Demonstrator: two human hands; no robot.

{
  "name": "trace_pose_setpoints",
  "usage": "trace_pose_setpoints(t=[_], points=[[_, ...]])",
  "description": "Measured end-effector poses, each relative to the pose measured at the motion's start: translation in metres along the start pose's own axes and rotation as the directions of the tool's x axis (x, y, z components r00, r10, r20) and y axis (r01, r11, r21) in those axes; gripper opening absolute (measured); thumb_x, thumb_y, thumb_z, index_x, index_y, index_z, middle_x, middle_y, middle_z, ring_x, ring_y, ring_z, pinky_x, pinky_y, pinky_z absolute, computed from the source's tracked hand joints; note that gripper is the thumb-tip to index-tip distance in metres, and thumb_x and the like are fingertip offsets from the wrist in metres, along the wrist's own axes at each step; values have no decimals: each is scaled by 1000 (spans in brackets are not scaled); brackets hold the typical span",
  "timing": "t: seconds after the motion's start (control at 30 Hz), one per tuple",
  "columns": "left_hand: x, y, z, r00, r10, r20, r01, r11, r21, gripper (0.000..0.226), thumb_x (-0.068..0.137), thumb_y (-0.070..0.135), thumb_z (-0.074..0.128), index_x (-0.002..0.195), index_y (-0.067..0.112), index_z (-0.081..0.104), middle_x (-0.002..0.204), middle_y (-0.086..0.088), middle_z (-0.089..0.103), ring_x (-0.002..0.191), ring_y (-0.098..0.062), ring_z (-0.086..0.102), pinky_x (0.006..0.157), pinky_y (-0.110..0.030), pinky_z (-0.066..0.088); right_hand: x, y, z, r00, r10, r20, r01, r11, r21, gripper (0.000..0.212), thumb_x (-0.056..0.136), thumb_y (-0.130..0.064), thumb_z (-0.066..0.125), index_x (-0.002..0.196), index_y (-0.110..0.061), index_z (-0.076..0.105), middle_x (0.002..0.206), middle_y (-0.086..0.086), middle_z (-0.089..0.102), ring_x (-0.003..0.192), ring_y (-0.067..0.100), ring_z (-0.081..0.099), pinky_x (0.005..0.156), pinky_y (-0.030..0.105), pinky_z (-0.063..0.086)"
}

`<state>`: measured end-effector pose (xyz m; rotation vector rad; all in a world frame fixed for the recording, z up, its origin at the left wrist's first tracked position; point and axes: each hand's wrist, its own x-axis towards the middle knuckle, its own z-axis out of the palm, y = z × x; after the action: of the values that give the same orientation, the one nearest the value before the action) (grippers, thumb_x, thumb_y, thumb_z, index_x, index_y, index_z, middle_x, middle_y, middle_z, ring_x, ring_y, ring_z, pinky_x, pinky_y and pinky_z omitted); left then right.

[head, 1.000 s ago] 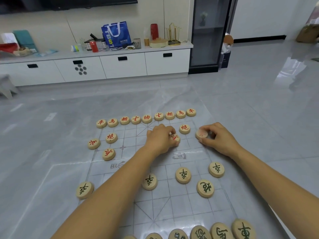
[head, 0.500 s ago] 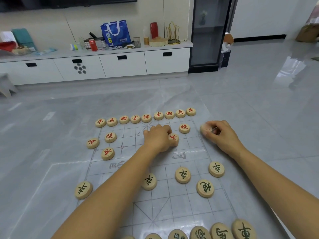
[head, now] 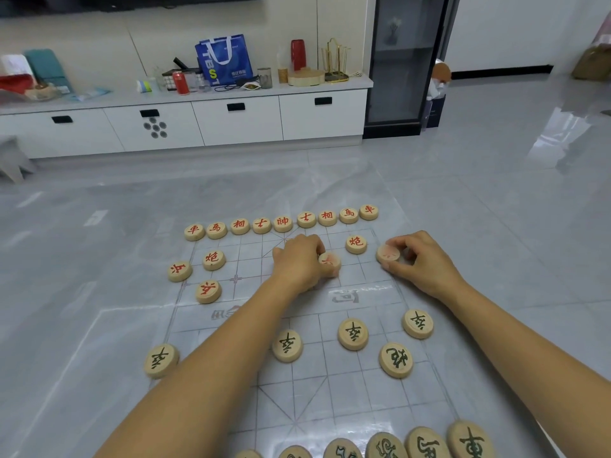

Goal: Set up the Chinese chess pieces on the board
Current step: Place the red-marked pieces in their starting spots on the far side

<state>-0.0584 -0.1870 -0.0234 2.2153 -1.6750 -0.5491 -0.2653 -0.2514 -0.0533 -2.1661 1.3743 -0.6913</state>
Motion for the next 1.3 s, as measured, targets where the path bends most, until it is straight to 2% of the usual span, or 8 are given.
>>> trace_pose_setpoints(t=[0.17, 0.23, 0.43, 0.53, 0.67, 0.9, 1.1, 1.3], points=[[2, -8, -11, 998, -39, -40, 34, 991, -129, 34, 75, 40, 71, 95, 21, 51, 86, 6, 56, 93, -20, 53, 89, -38, 35, -1, 2, -5, 991, 96, -92, -69, 963, 262, 32, 79, -33, 69, 106, -17, 61, 105, 6, 55, 77, 7, 50, 69, 14, 40], [2, -11, -14, 996, -62, -66, 51, 986, -161, 35, 74, 40, 72, 91, 21, 48, 78, 7, 54, 89, -21, 54, 92, -41, 37, -1, 4, -5, 989, 113, -92, -81, 950, 301, 32, 79, -32, 70, 105, -17, 61, 106, 9, 55, 76, 8, 50, 69, 14, 40], [-3, -10, -5, 995, -53, -83, 44, 993, -111, 41, 72, 50, 70, 89, 20, 48, 91, 0, 61, 92, -21, 54, 84, -35, 29, 0, 3, -4, 990, 103, -91, -75, 960, 268, 44, 82, -31, 66, 121, -13, 57, 106, 5, 51, 78, 6, 50, 70, 11, 39], [-6, -5, 0, 996, -7, -85, 1, 998, -63, 38, 73, 47, 70, 88, 21, 48, 92, 2, 59, 92, -20, 53, 84, -36, 30, -1, 3, -3, 997, 45, -60, -34, 985, 171, 44, 82, -31, 66, 122, -15, 56, 105, 1, 49, 80, 6, 50, 71, 11, 38], [-7, 0, 3, 995, 29, -92, -30, 1000, -8, 38, 73, 47, 70, 88, 20, 48, 93, 1, 59, 93, -21, 53, 88, -38, 31, 0, 2, 1, 1000, -22, 14, 22, 1000, 7, 45, 80, -29, 69, 122, -17, 57, 104, -2, 47, 93, 14, 51, 84, 27, 43], [-4, -3, -1, 1000, 18, -10, -19, 998, -54, 44, 74, 40, 72, 110, 22, 53, 97, 4, 54, 101, -19, 52, 93, -37, 31, -1, 1, 1, 999, -37, 38, 37, 999, -5, 44, 77, -33, 71, 117, -22, 58, 106, -3, 50, 94, 14, 51, 84, 29, 45], [-4, -4, 0, 999, 37, -34, -40, 995, -88, 30, 76, 36, 71, 99, 24, 55, 85, 9, 52, 88, -15, 50, 85, -34, 28, 0, 2, 1, 999, -28, 21, 28, 1000, -10, 44, 78, -34, 69, 117, -20, 58, 105, -6, 49, 93, 12, 50, 83, 28, 44], [-3, -3, 2, 998, 27, -51, -32, 994, -103, 31, 74, 38, 72, 93, 25, 52, 90, 8, 53, 88, -14, 48, 85, -34, 27, 0, 2, 1, 999, -26, 30, 26, 1000, -6, 42, 77, -34, 70, 115, -20, 59, 104, -5, 50, 92, 12, 51, 83, 28, 45]])
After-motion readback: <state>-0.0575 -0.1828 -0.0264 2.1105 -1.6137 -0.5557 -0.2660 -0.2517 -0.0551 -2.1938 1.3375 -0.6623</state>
